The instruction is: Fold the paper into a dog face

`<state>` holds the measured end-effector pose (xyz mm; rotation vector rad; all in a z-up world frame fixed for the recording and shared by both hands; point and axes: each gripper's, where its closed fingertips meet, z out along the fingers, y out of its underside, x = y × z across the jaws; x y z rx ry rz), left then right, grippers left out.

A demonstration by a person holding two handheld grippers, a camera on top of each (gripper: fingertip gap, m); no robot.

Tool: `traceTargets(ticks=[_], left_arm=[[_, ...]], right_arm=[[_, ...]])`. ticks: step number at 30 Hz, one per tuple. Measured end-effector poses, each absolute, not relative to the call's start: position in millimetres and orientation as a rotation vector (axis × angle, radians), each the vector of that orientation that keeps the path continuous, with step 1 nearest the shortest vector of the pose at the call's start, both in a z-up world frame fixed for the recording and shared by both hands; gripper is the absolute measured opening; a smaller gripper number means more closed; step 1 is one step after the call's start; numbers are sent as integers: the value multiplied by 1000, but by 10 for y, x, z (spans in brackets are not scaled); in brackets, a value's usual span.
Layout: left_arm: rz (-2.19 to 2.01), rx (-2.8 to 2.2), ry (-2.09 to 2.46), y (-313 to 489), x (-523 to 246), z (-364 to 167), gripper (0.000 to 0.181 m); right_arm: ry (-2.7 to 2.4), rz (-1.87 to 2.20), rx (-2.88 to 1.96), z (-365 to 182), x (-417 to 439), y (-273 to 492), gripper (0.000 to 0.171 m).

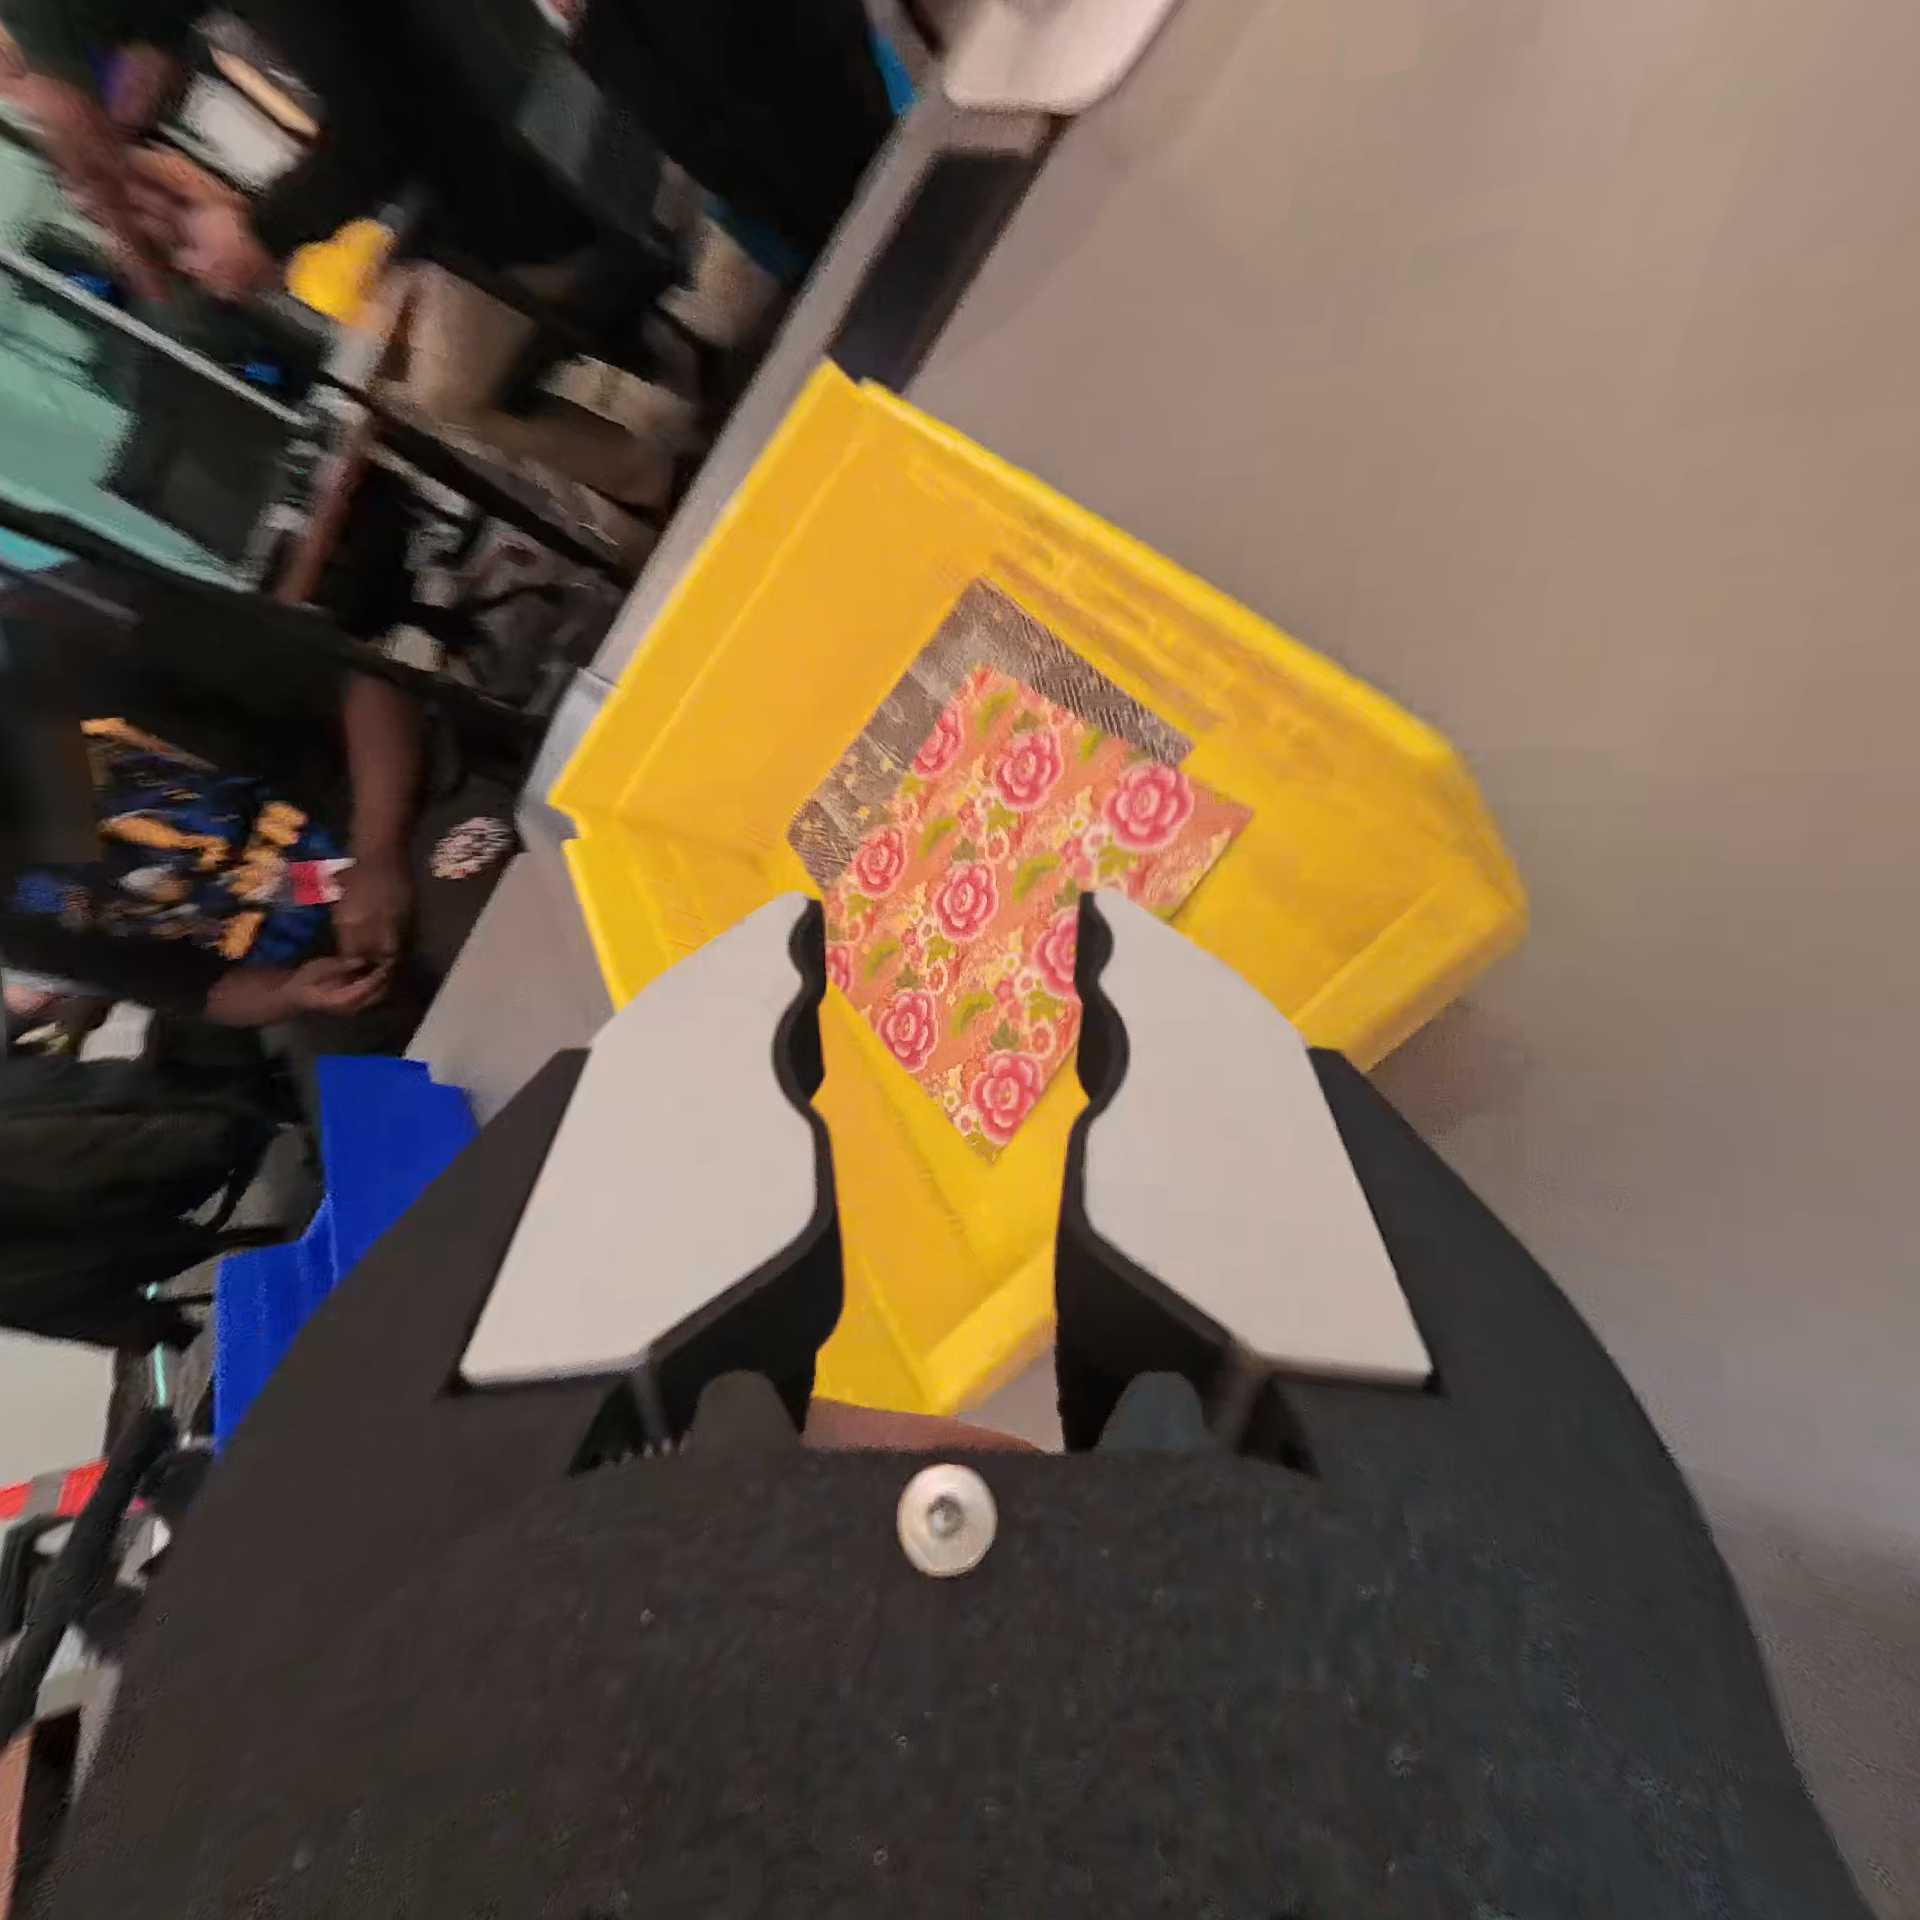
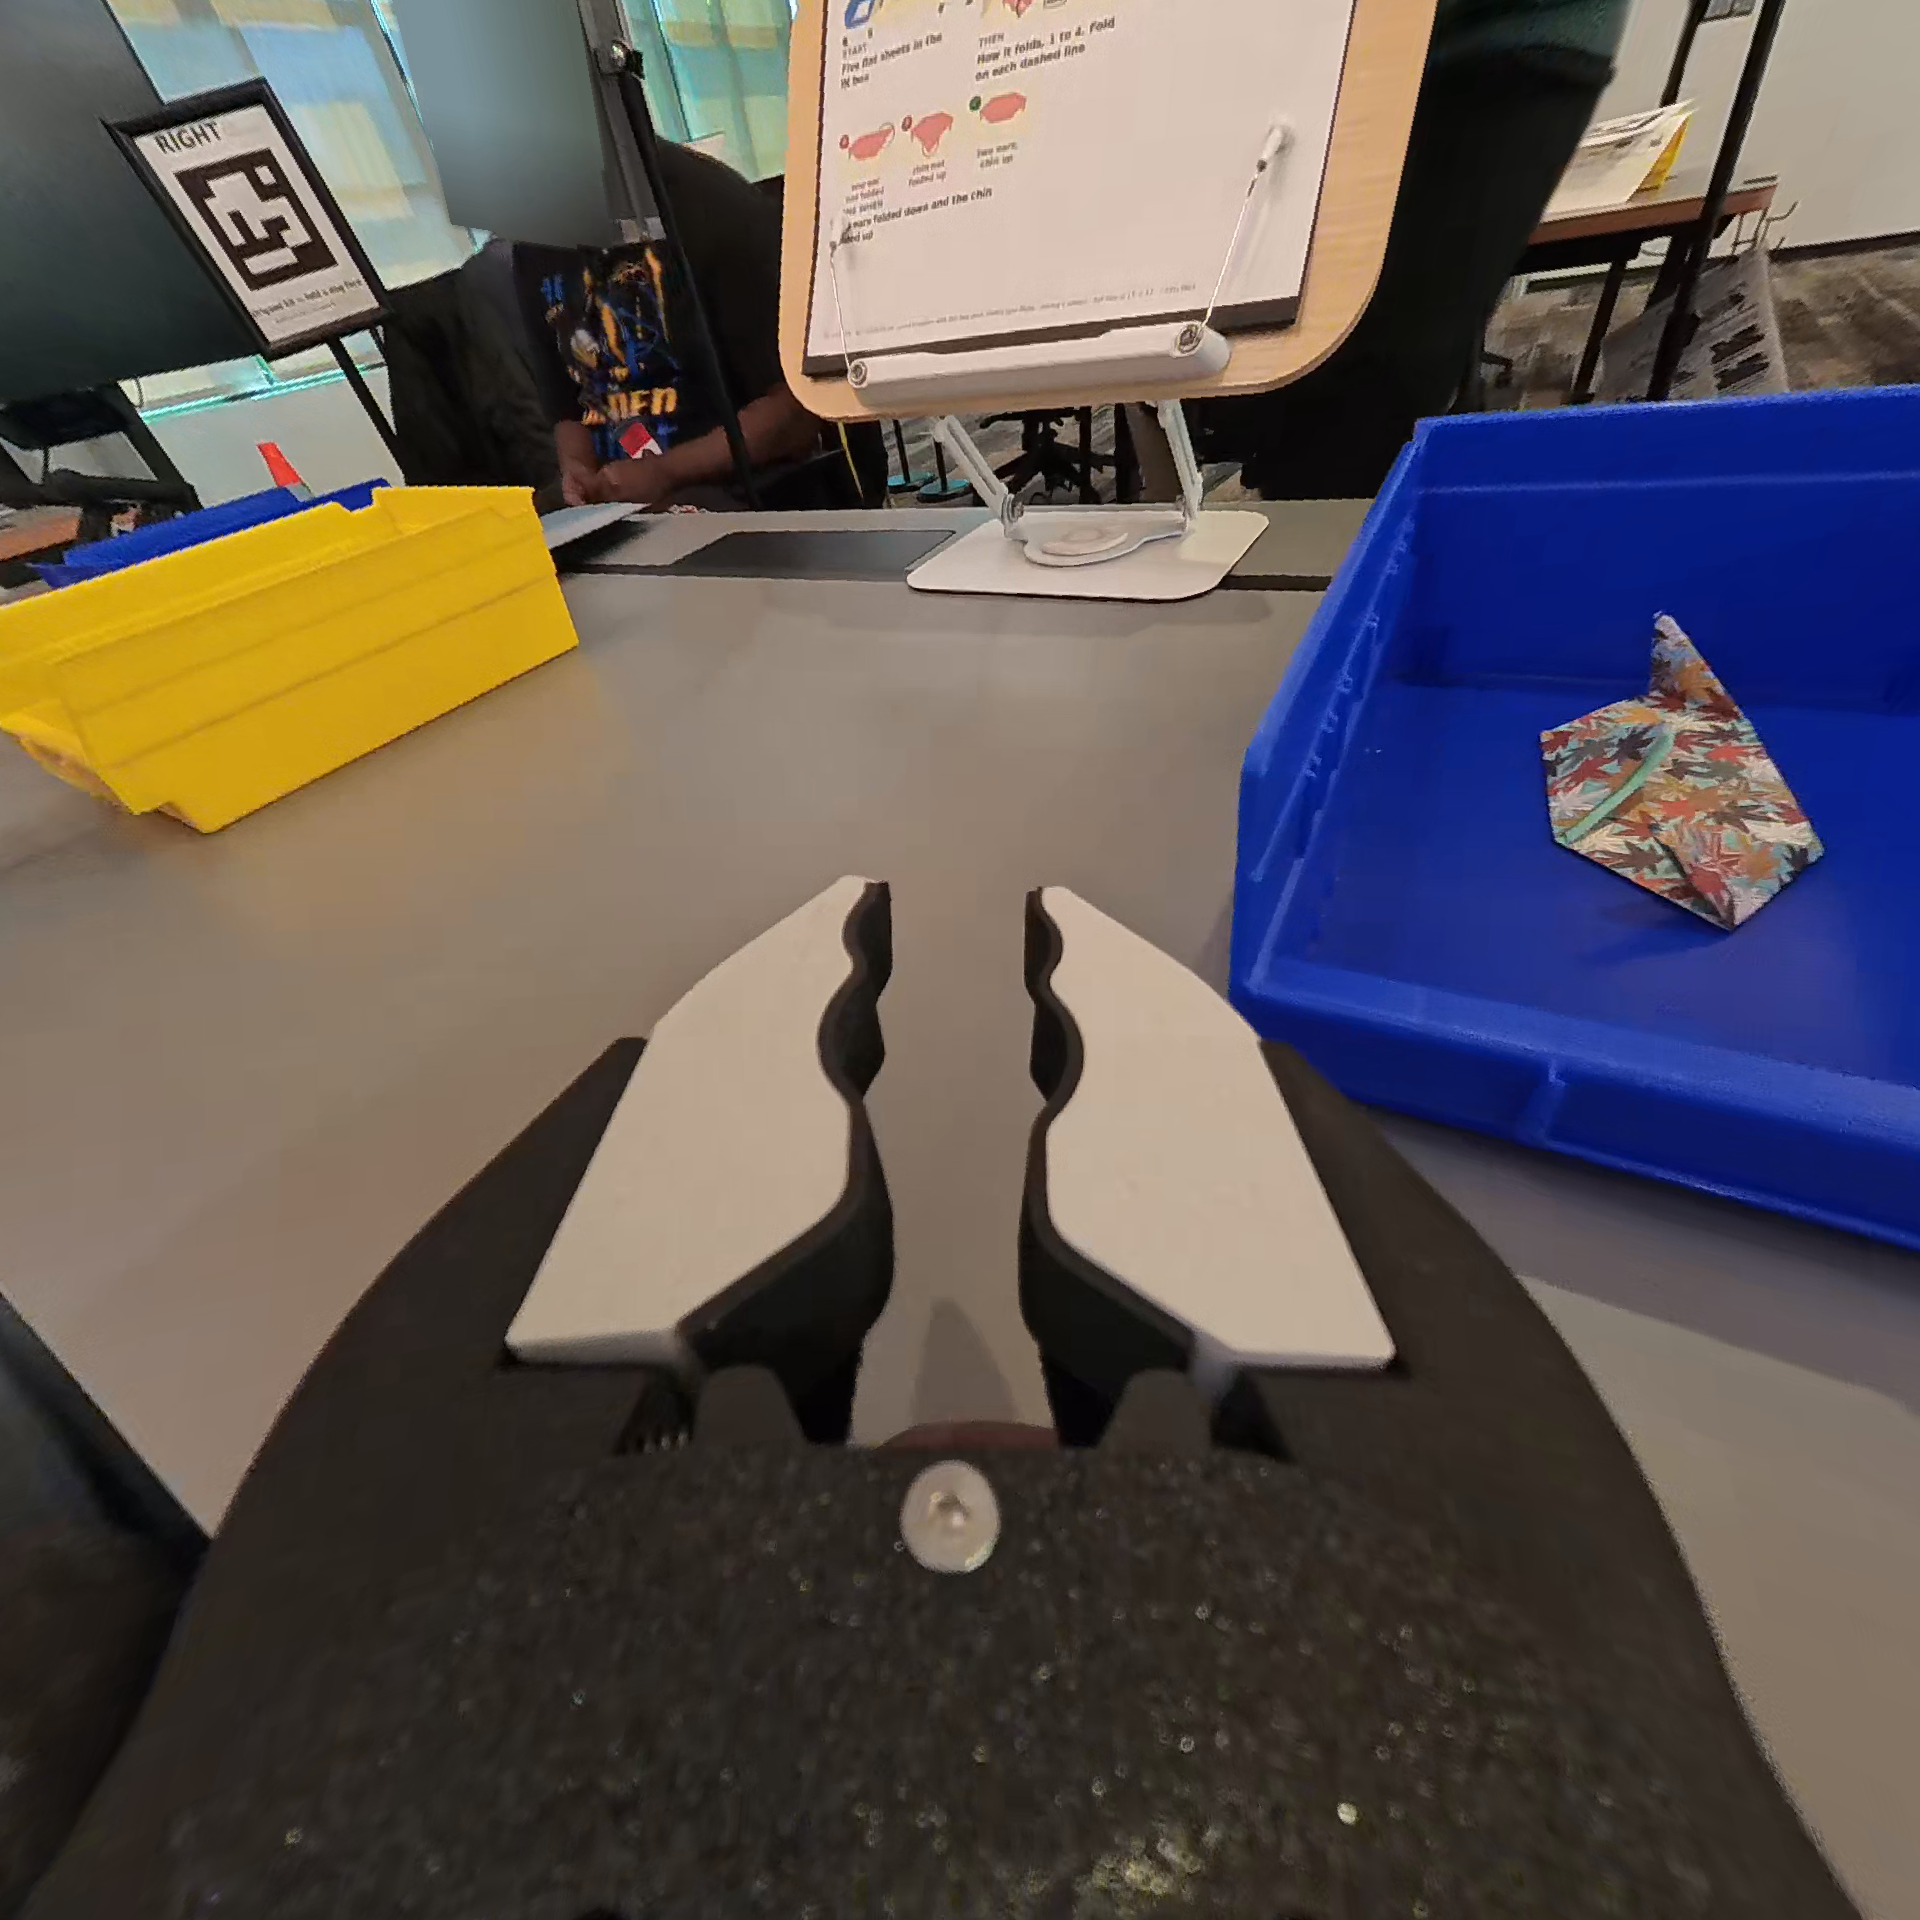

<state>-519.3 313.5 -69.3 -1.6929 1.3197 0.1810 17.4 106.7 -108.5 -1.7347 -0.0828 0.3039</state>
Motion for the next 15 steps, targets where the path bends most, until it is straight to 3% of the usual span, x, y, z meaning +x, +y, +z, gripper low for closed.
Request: traceTargets(ticks=[8,15], left_arm=[[259,-1728,1977,3385,-5235,-1498,51],[274,-1729,2120,3489,-5270,-1829,47]], right_arm=[[-94,341,-1735,-1063,90,1187,24],[-116,377,-1753,-1086,-34,1258,24]])
